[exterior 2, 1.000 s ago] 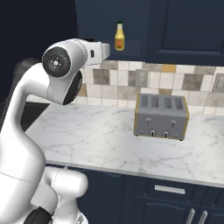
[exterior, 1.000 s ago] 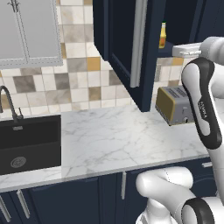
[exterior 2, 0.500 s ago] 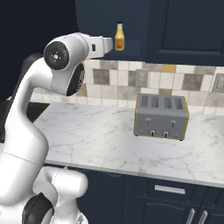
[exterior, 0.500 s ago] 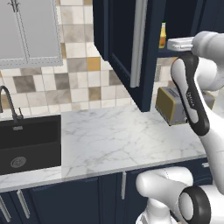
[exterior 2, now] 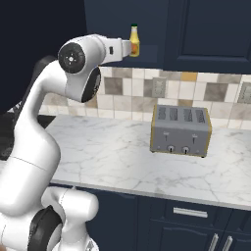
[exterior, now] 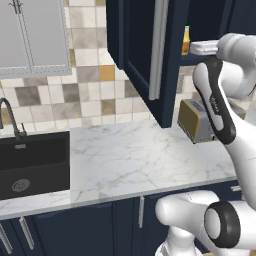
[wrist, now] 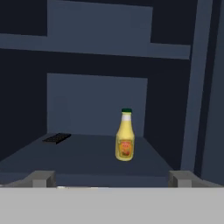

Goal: The dining table condiment station is running low on mustard. Refill the condiment station by opening the cabinet and taking the mustard from the cabinet and placing it on the dining table.

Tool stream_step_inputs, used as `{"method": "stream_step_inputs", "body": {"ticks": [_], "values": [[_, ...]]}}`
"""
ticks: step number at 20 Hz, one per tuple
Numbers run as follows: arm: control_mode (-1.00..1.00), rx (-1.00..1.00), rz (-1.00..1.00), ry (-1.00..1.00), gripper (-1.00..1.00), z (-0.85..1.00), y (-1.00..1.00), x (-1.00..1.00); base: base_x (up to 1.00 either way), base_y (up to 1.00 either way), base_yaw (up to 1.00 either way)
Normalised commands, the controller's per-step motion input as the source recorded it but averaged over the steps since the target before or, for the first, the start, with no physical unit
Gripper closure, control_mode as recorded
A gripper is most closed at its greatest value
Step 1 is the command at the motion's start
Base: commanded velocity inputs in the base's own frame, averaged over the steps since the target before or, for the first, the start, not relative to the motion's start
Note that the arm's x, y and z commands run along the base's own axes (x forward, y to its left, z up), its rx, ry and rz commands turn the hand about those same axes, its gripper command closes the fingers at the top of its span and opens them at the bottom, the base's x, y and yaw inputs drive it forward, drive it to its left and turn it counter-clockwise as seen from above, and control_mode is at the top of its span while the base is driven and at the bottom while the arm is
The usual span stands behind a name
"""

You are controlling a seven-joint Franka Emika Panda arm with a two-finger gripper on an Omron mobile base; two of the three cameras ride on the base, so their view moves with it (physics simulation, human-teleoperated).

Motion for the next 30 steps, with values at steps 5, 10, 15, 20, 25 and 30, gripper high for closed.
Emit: {"method": "stream_step_inputs", "body": {"ticks": [5,10,15,20,25,30], "values": [[-1.00,0.00,0.00,0.01,-1.00,0.00,0.00,0.61,0.00,0.00,0.00],[-1.00,0.00,0.00,0.03,-1.00,0.00,0.00,0.62,0.00,0.00,0.00],[-1.00,0.00,0.00,0.00,-1.00,0.00,0.00,0.49,0.00,0.00,0.00],[-1.00,0.00,-0.01,0.00,-1.00,0.01,-0.01,0.37,0.00,0.00,0.00],[-1.00,0.00,-0.04,0.02,-1.00,0.00,-0.14,0.21,0.00,0.00,0.00],[-1.00,0.00,-0.07,0.03,-1.00,0.00,-0.03,0.35,0.00,0.00,0.00]]}}
